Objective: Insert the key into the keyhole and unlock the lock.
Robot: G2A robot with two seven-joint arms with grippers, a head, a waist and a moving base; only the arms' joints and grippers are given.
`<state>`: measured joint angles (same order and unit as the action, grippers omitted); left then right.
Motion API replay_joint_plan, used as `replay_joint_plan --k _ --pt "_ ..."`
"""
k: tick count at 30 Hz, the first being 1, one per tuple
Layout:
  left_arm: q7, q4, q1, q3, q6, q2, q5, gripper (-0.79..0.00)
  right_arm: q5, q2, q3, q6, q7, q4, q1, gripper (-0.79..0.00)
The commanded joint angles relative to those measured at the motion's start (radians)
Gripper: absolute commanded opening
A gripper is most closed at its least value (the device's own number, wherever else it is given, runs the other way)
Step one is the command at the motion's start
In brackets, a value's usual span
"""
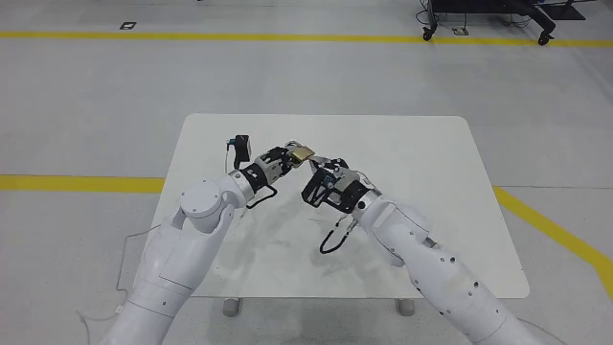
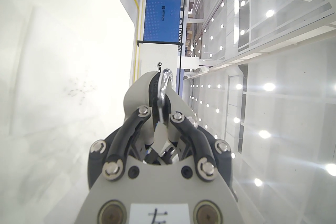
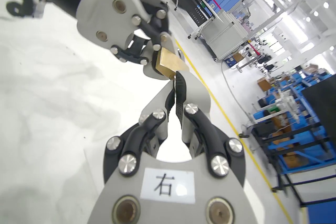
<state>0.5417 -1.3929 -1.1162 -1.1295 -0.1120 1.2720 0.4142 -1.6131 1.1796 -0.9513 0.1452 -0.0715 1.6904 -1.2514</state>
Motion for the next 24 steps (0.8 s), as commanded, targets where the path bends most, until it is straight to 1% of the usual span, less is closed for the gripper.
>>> replay_joint_plan --k 1,4,8,15,20,21,22,23,24 --pt "0.001 0.0 -0.002 -0.001 0.014 0.0 -0.002 -0.785 0.15 0.004 -0.028 0.019 0.023 -0.008 -0.005 -0.785" --pt "0.001 -0.004 -0.006 -0.004 0.035 0.0 -0.006 -0.785 0.31 0.007 -0.066 0.069 0.043 -0.034 -0.007 -0.785" --pt "0.001 -0.009 -0.013 -0.008 0.052 0.0 -0.007 -0.785 0.411 0.008 -0.093 0.129 0.051 -0.062 -0.003 -0.785" --pt "0.002 -0.012 -0.018 -0.012 0.064 0.0 -0.009 -0.785 0.41 0.01 -0.102 0.157 0.049 -0.069 0.003 -0.785" --pt "0.005 -0.013 -0.02 -0.016 0.077 0.0 -0.008 -0.785 0.347 0.009 -0.095 0.175 0.057 -0.056 0.006 -0.785" --pt "0.005 -0.013 -0.021 -0.017 0.079 0.0 -0.007 -0.785 0.326 0.009 -0.094 0.172 0.058 -0.052 0.005 -0.727" --pt "0.005 -0.013 -0.022 -0.019 0.081 0.0 -0.005 -0.785 0.3 0.008 -0.093 0.166 0.056 -0.046 0.004 -0.6" --pt "0.005 -0.013 -0.022 -0.02 0.082 0.001 -0.003 -0.785 0.277 0.008 -0.092 0.157 0.053 -0.042 0.002 -0.456" --pt "0.006 -0.013 -0.023 -0.021 0.084 0.001 0.0 -0.785 0.262 0.008 -0.09 0.154 0.052 -0.036 -0.001 -0.388"
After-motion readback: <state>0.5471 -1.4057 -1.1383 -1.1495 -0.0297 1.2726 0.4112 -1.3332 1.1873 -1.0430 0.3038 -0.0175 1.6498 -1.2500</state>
